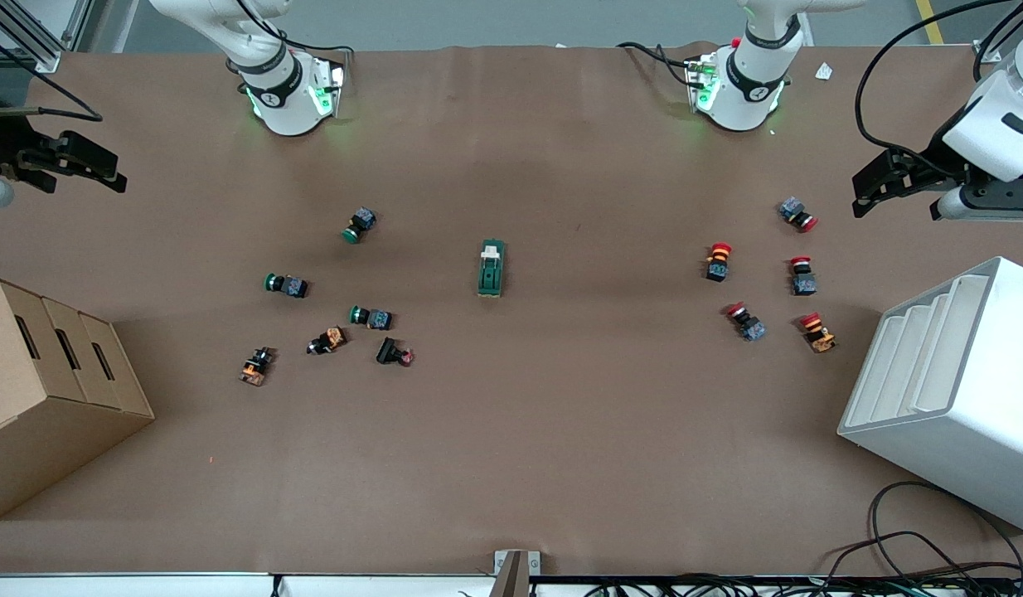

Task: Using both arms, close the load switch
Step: 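Move the left gripper above the white handle of the green switch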

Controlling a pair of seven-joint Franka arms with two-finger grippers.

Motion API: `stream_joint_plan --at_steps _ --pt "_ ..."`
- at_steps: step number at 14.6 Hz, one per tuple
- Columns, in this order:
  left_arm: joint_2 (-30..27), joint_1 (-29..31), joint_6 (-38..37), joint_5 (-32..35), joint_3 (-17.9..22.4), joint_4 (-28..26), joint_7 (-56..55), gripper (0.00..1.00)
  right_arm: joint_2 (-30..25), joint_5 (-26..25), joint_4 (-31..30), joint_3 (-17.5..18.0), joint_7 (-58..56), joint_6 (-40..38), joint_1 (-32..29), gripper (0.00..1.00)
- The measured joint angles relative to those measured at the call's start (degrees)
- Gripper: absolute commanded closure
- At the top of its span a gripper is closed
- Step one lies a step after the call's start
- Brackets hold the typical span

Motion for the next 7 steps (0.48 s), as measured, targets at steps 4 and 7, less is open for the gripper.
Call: stream_joint_plan --at_steps 4,7 --pt "0.19 -0.83 0.01 -0.08 -0.96 0.3 0.0 0.0 0.0 0.0 0.0 0.0 0.0 -0.01 0.02 0.0" --pt "2.74 -1.44 0.72 -0.09 -4.9 2.11 -0.08 0.0 0.0 0.0 0.04 0.0 0.01 -0.04 0.03 0.0"
